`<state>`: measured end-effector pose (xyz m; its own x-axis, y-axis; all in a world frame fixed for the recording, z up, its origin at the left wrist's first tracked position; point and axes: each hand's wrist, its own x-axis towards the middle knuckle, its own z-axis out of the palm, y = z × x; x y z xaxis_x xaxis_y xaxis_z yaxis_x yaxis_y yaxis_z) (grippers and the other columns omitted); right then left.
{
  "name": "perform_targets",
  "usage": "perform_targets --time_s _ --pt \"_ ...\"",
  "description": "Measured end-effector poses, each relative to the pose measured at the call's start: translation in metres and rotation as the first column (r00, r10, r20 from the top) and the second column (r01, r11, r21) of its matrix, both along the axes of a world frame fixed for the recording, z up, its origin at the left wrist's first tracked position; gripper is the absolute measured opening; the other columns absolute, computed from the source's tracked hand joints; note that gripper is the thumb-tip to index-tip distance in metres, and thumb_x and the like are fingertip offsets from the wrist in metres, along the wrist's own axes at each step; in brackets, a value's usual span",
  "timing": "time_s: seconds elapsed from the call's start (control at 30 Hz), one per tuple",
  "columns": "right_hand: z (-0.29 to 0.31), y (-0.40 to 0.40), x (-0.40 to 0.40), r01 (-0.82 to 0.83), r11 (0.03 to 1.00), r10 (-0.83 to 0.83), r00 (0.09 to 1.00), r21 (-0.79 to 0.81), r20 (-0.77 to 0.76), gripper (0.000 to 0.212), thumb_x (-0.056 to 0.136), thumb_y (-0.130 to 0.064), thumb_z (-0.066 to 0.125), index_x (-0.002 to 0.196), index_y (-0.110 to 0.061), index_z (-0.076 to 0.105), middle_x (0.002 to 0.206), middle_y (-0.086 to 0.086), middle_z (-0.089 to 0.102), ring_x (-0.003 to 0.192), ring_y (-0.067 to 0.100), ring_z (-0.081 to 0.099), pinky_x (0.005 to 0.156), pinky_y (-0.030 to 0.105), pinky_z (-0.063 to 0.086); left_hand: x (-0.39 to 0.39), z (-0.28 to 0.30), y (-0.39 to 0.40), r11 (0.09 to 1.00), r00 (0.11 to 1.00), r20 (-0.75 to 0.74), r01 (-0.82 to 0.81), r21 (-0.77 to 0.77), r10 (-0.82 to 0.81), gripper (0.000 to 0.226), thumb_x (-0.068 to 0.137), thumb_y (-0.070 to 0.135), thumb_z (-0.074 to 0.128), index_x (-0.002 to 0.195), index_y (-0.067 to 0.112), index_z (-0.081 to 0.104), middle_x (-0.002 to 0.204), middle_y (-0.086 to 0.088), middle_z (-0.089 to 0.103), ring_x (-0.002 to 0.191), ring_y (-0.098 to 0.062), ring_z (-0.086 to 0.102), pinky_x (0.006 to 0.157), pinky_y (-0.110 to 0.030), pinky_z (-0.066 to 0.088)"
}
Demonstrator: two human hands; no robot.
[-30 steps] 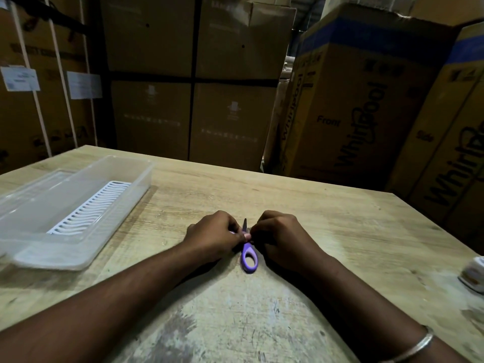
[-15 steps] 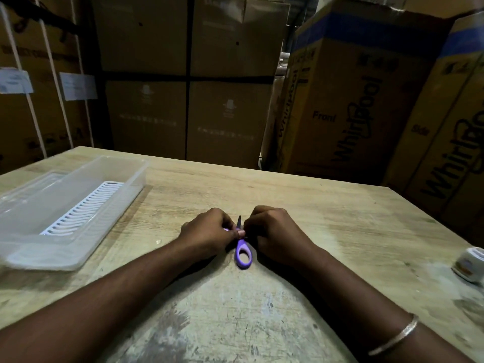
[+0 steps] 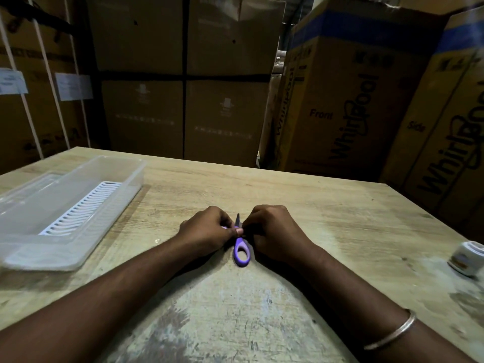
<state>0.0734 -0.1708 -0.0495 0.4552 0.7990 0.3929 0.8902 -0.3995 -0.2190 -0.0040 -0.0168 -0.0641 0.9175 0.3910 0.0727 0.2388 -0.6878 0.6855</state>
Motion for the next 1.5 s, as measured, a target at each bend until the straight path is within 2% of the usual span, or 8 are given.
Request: perform_targets --time_s 0.2,0.43,0.67,0.8,0.93,1.13,1.3,1.5 --pt "-0.001 0.001 0.012 0.139 0.99 -0.139 0.99 -0.008 -0.014 0.016 0.076 -0.011 0.07 0.083 -0.022 0.078 0.084 -0.001 0.066 0.08 0.022 0.062 0.062 0.031 0.051 0.0 -0.001 -0.002 1.0 1.0 0.003 -0.018 -0.012 0.018 0.024 0.08 0.05 0.073 0.08 0.026 0.076 0.079 0.008 0.073 0.086 -0.016 0.067 0.083 -0.037 0.05" --pt "0.003 -0.003 0.001 -0.019 1.0 0.02 0.998 0.019 -0.056 0.016 0.076 -0.006 0.072 0.088 -0.014 0.08 0.083 0.002 0.071 0.072 0.015 0.064 0.062 0.029 0.054 0.001 -0.002 0.001 0.999 1.0 0.003 -0.001 -0.038 0.001 0.025 0.078 0.048 0.075 0.076 0.023 0.074 0.077 0.005 0.075 0.084 -0.018 0.069 0.083 -0.039 0.053" --pt "-0.001 -0.002 0.017 0.162 0.987 -0.16 0.983 0.01 -0.091 0.021 0.075 -0.006 0.07 0.089 -0.017 0.08 0.086 0.0 0.072 0.078 0.017 0.065 0.066 0.028 0.054 0.001 -0.001 0.003 0.996 0.999 0.005 0.032 -0.081 -0.031 0.023 0.078 0.046 0.076 0.076 0.023 0.076 0.072 0.005 0.073 0.077 -0.02 0.068 0.075 -0.038 0.052" --pt "0.004 -0.009 0.017 0.353 0.89 -0.247 0.905 0.288 -0.348 0.013 0.086 -0.005 0.066 0.09 -0.014 0.076 0.083 0.001 0.073 0.064 0.002 0.063 0.056 0.012 0.052 -0.004 0.008 0.006 0.979 0.989 0.001 0.149 -0.142 -0.15 0.017 0.083 0.039 0.076 0.082 0.022 0.078 0.064 0.008 0.068 0.06 -0.011 0.055 0.063 -0.029 0.039" --pt "0.011 -0.021 0.023 0.479 0.732 -0.159 0.811 0.485 -0.563 0.021 0.089 -0.003 0.063 0.093 -0.021 0.074 0.078 -0.003 0.071 0.067 0.009 0.07 0.06 0.023 0.06 -0.01 0.014 0.008 0.953 0.966 -0.005 0.253 -0.166 -0.258 0.012 0.087 0.034 0.074 0.085 0.022 0.077 0.073 0.008 0.07 0.066 -0.005 0.058 0.065 -0.026 0.042" --pt "0.028 -0.031 0.019 0.339 0.848 0.027 0.742 0.408 -0.67 0.023 0.079 0.006 0.067 0.091 -0.01 0.078 0.088 0.007 0.076 0.076 0.012 0.071 0.063 0.018 0.056 -0.01 0.017 0.013 0.926 0.938 -0.035 0.334 -0.177 -0.345 0.009 0.086 0.028 0.075 0.086 0.02 0.078 0.078 0.011 0.071 0.074 -0.003 0.061 0.072 -0.026 0.044" --pt "0.028 -0.033 0.02 0.18 0.976 -0.096 0.866 0.127 -0.49 0.02 0.078 -0.009 0.077 0.092 -0.023 0.079 0.087 -0.006 0.076 0.084 0.006 0.07 0.076 0.029 0.059 -0.01 0.016 0.014 0.93 0.939 -0.028 0.336 -0.148 -0.344 0.006 0.086 0.025 0.075 0.082 0.021 0.078 0.07 0.013 0.069 0.068 0.0 0.059 0.069 -0.024 0.043" --pt "0.023 -0.023 0.002 -0.108 0.994 0.104 0.949 0.002 -0.299 0.017 0.08 -0.009 0.075 0.091 -0.021 0.079 0.092 -0.008 0.074 0.086 0.002 0.067 0.08 0.026 0.057 -0.009 0.014 0.012 0.942 0.948 -0.03 0.311 -0.127 -0.317 0.01 0.084 0.023 0.076 0.074 0.024 0.076 0.07 0.01 0.07 0.069 -0.005 0.061 0.071 -0.027 0.044"
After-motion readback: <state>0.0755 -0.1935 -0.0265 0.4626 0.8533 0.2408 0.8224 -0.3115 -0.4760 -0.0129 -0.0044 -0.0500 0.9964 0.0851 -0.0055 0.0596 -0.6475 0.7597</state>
